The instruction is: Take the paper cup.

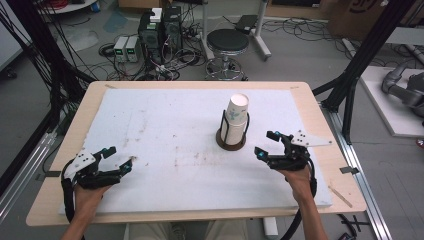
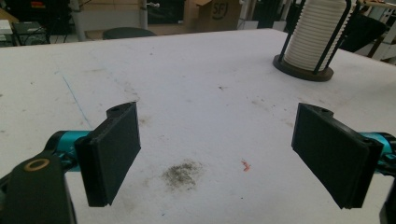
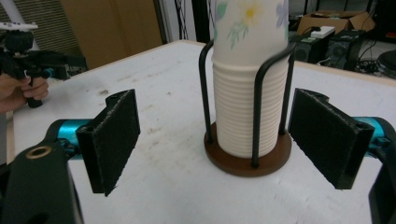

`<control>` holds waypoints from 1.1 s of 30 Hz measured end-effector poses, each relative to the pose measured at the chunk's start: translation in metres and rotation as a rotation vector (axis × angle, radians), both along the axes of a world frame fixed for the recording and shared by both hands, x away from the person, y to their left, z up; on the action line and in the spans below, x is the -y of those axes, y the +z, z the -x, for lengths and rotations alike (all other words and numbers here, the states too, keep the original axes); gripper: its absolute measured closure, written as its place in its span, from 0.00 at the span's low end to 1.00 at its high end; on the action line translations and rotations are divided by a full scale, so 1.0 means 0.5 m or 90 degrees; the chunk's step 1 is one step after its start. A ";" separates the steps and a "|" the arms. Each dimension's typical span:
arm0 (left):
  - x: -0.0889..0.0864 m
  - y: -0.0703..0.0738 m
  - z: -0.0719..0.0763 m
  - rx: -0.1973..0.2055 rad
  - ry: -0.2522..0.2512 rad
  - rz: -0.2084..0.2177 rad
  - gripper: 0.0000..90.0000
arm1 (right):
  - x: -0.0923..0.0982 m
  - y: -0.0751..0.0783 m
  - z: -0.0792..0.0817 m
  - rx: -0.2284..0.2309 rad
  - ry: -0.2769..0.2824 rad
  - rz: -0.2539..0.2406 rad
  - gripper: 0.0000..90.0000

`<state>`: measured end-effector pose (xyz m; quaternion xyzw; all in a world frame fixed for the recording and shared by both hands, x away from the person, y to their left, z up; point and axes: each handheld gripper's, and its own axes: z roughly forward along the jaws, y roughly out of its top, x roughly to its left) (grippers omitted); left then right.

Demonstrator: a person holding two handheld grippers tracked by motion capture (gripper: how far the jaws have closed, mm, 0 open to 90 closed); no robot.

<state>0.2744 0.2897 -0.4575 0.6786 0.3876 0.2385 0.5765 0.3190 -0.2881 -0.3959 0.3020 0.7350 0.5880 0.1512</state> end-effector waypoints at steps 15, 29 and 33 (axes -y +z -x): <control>0.002 0.000 0.000 0.000 -0.003 -0.008 0.17 | -0.001 0.136 -0.061 0.004 0.024 0.059 0.19; 0.003 0.000 0.000 0.001 -0.002 -0.010 0.17 | -0.026 0.220 -0.122 -0.014 0.048 0.148 0.17; 0.003 0.000 0.000 0.000 -0.004 -0.009 0.17 | -0.039 0.234 -0.141 -0.023 0.054 0.176 0.17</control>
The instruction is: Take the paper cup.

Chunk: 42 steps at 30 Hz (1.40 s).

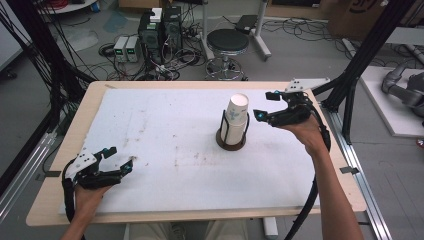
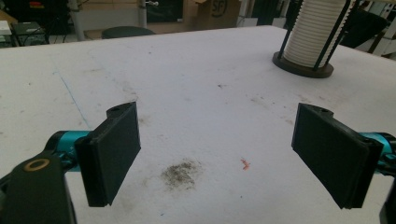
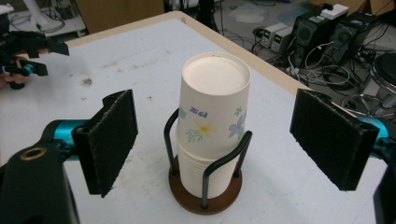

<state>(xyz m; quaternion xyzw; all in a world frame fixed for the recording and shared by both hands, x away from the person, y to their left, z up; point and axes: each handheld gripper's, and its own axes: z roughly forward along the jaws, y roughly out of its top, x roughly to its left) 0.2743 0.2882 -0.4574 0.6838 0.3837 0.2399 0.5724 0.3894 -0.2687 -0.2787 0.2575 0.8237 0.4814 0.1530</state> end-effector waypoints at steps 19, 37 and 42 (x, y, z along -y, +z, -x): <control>-0.001 0.000 -0.001 -0.003 -0.003 0.001 0.17 | -0.058 0.034 -0.069 -0.041 0.041 0.125 0.17; -0.001 0.000 -0.003 -0.008 -0.008 0.002 0.17 | -0.114 0.039 -0.121 -0.080 0.066 0.223 0.17; 0.000 0.000 -0.004 -0.012 -0.008 0.001 0.17 | -0.127 0.038 -0.128 -0.086 0.080 0.240 0.17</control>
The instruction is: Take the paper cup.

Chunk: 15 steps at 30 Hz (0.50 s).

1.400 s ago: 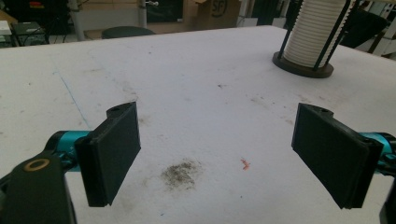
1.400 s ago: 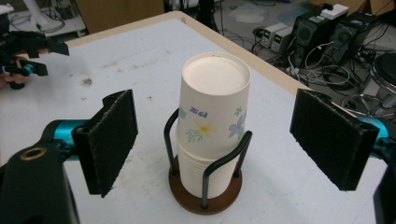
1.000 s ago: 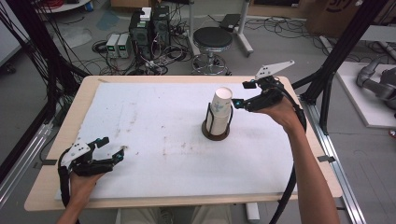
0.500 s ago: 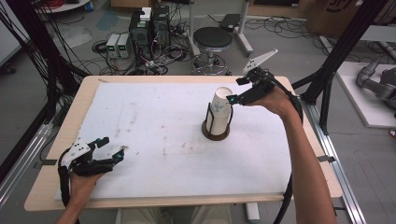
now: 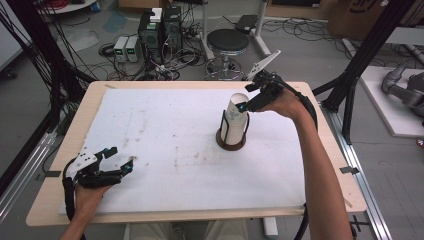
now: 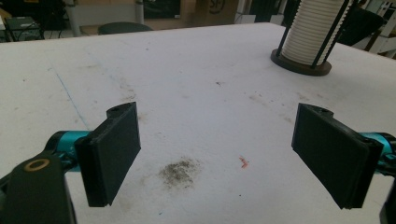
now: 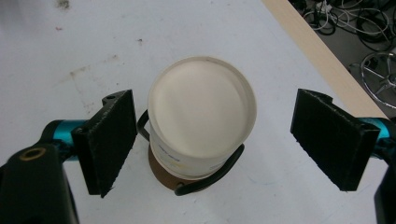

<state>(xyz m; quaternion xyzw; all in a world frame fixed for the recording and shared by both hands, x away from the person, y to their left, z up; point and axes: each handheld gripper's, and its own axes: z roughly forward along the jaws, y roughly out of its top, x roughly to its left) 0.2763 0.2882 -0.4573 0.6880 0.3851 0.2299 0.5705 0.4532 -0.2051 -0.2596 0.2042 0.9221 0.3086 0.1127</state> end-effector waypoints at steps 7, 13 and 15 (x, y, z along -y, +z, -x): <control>0.000 0.000 0.000 0.000 -0.001 -0.001 0.17 | -0.011 -0.005 -0.009 -0.013 -0.004 0.022 0.17; 0.000 0.000 0.000 0.001 -0.003 -0.003 0.17 | -0.021 -0.006 -0.015 -0.030 -0.005 0.039 0.17; 0.000 0.000 0.000 0.000 -0.002 -0.002 0.17 | -0.025 -0.006 -0.014 -0.030 -0.005 0.044 0.17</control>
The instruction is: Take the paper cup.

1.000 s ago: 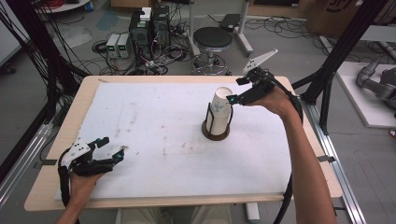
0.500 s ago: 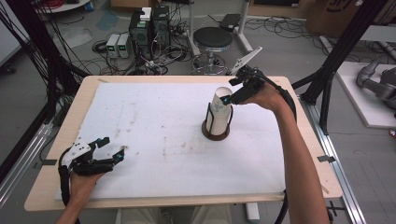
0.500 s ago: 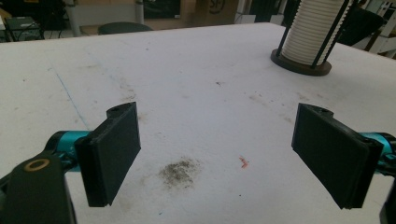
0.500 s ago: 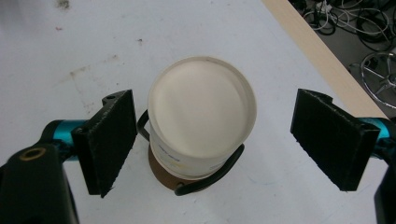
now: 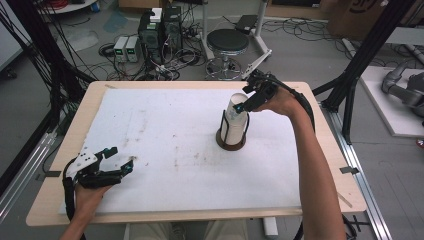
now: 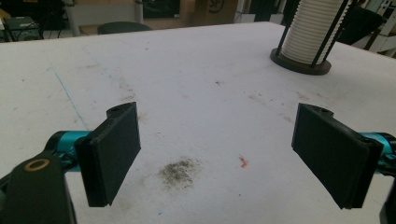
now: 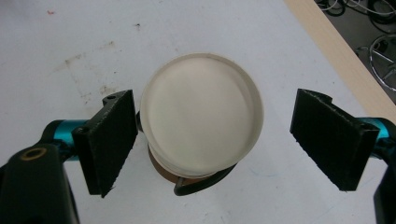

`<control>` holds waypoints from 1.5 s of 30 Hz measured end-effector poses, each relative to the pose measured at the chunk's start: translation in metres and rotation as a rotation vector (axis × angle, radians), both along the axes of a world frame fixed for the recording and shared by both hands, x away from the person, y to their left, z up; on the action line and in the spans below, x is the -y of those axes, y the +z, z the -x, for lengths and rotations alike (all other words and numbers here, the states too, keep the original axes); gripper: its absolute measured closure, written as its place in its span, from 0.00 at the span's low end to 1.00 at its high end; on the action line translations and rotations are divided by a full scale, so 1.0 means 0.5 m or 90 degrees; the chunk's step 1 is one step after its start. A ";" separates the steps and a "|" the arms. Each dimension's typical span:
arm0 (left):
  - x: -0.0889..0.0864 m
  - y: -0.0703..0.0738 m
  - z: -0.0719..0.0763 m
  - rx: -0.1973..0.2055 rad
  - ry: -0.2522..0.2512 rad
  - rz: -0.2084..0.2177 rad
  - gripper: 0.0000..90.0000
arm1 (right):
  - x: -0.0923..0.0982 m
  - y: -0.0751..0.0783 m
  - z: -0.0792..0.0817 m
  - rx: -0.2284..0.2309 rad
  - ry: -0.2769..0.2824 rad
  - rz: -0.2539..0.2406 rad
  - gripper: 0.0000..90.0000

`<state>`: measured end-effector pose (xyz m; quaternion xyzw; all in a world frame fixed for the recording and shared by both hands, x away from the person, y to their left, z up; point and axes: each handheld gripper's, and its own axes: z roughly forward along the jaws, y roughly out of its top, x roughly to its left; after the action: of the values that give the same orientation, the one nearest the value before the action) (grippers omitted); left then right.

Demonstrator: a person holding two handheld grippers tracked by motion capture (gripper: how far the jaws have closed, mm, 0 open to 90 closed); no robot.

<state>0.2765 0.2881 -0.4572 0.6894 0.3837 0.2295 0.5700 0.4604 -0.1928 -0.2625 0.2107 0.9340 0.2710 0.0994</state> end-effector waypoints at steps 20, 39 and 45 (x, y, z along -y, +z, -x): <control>0.002 0.000 0.001 0.002 0.000 -0.004 0.17 | -0.009 0.006 0.003 -0.007 0.021 0.019 0.39; 0.002 0.000 0.001 0.003 0.000 -0.008 0.17 | -0.007 0.019 0.010 -0.004 0.020 0.010 0.41; 0.002 0.000 0.000 0.002 0.000 -0.009 0.17 | -0.005 0.022 0.012 -0.003 0.022 0.008 0.41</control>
<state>0.2763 0.2870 -0.4571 0.6933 0.3810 0.2332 0.5655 0.4546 -0.1902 -0.2516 0.1949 0.9393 0.2665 0.0937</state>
